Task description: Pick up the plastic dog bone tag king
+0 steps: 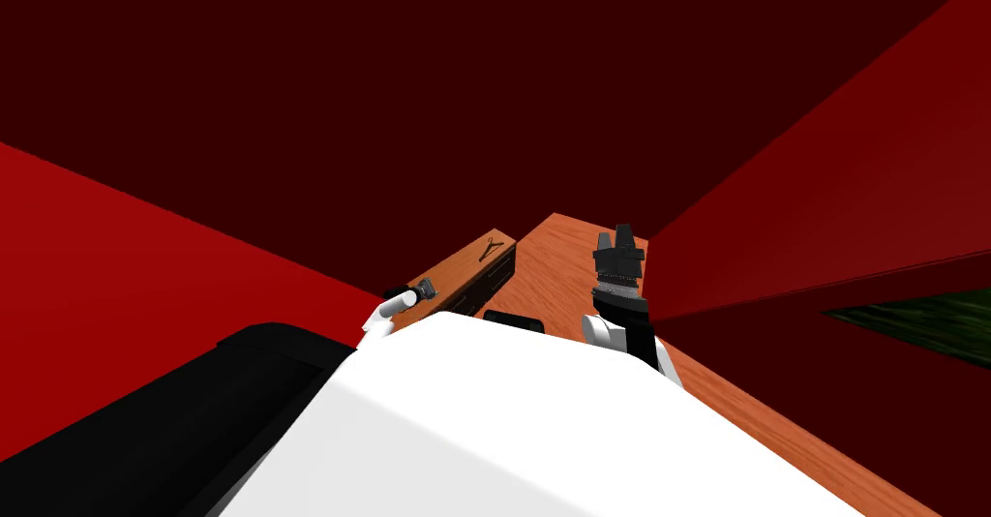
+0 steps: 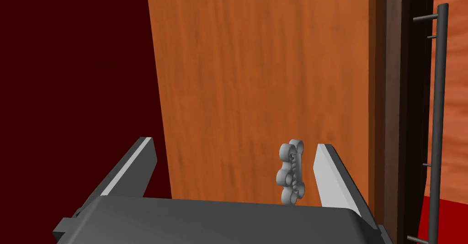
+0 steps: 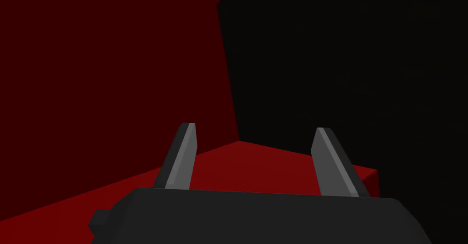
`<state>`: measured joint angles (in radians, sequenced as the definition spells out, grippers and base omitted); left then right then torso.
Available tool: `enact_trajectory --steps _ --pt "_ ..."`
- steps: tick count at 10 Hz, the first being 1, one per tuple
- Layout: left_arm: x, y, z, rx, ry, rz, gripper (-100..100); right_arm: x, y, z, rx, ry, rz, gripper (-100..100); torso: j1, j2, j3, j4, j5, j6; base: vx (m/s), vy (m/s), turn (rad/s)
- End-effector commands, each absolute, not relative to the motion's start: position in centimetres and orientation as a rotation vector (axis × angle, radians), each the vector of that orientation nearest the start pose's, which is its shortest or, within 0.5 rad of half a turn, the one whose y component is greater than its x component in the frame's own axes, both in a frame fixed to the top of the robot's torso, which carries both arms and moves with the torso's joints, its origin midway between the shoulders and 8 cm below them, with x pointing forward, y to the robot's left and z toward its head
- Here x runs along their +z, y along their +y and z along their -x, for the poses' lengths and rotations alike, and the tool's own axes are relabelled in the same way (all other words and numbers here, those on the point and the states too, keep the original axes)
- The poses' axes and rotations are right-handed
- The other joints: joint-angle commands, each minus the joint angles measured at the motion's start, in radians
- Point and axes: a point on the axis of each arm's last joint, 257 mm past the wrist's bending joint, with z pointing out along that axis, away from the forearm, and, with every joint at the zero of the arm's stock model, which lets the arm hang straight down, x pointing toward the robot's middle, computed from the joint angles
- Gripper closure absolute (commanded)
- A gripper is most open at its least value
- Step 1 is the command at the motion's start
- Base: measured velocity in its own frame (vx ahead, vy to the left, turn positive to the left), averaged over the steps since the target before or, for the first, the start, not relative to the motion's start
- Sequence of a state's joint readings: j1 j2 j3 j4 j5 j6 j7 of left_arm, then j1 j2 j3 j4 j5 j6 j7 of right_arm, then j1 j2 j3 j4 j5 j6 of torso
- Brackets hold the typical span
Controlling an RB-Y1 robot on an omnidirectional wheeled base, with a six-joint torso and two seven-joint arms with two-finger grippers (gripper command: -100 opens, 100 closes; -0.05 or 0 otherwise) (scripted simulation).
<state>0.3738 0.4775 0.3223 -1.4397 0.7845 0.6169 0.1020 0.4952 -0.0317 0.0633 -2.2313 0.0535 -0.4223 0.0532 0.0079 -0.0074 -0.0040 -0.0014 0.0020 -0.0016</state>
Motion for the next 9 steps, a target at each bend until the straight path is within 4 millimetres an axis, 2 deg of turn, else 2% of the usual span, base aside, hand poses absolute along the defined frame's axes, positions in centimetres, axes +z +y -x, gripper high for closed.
enact_trajectory --steps 1,2,3,5,6,7,8,9 --pt "-46.7 53.4 -26.6 -0.640 1.061 2.432 -100 -1.3 -25.2 -36.9 1.255 0.773 -0.681 0 0.000 0.000 0.000 0.000 0.000 0.000 0.010 0.050 -0.154" --pt "-48.0 53.7 -24.6 -0.596 1.020 2.512 -100 -1.3 -25.2 -36.9 1.255 0.773 -0.682 0 -0.001 0.000 0.000 0.000 0.000 -0.001 0.018 0.050 -0.253" --pt "-48.3 53.8 -24.1 -0.584 1.014 2.522 -100 -1.3 -25.2 -36.9 1.255 0.773 -0.681 0 -0.001 0.000 0.000 0.000 0.000 0.000 0.013 0.049 -0.136" --pt "-50.6 54.2 -19.9 -0.490 0.918 2.669 -100 -1.3 -25.2 -36.9 1.255 0.773 -0.681 0 -0.001 0.000 0.000 0.000 0.000 0.000 0.016 0.080 -0.326" --pt "-51.1 54.2 -19.1 -0.471 0.910 2.686 -100 -1.3 -25.2 -36.9 1.255 0.773 -0.681 0 0.002 -0.001 0.000 0.000 0.000 0.000 0.021 0.085 -0.100" --pt "-51.9 54.3 -17.2 -0.426 0.862 2.749 -100 -1.3 -25.2 -36.9 1.255 0.774 -0.682 0 0.001 -0.001 0.000 0.000 0.000 -0.002 0.032 0.059 -0.177" --pt "-52.2 54.3 -16.7 -0.415 0.856 2.758 -100 -1.3 -25.2 -36.9 1.255 0.773 -0.682 0 0.000 -0.002 -0.001 0.000 0.000 -0.001 0.018 0.045 -0.116" --pt "-52.9 54.2 -14.9 -0.371 0.808 2.814 -100 -1.3 -25.2 -36.9 1.255 0.773 -0.682 0 -0.002 -0.001 -0.001 0.000 0.000 -0.001 0.021 0.053 -0.210"
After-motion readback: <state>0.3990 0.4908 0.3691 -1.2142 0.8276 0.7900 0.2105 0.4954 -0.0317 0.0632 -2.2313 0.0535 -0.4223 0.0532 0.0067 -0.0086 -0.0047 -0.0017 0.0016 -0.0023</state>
